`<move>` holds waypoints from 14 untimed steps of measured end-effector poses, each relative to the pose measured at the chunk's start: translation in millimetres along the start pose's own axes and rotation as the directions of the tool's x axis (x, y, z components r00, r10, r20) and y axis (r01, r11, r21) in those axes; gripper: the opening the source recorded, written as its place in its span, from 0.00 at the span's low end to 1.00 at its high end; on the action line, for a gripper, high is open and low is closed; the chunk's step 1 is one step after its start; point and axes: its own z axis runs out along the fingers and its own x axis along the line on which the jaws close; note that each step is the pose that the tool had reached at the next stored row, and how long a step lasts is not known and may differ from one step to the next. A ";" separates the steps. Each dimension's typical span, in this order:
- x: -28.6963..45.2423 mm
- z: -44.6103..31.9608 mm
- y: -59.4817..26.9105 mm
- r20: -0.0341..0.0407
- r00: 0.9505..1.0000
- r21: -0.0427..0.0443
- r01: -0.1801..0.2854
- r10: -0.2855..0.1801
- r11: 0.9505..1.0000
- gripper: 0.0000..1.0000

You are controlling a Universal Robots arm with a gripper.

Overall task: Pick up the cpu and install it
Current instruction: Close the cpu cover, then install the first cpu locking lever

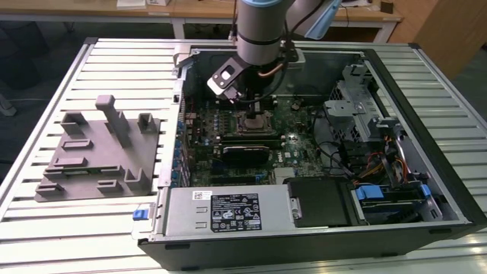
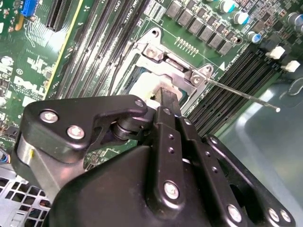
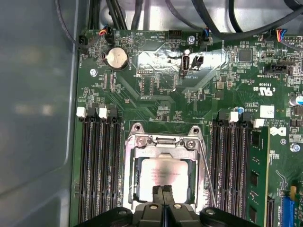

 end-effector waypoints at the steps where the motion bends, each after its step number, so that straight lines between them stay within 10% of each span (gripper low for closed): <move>1: 0.0 0.0 0.8 0.000 1.000 0.000 0.000 0.000 1.000 0.11; 14: 0.0 -1.4 3.2 0.000 1.000 0.000 0.000 0.000 1.000 0.11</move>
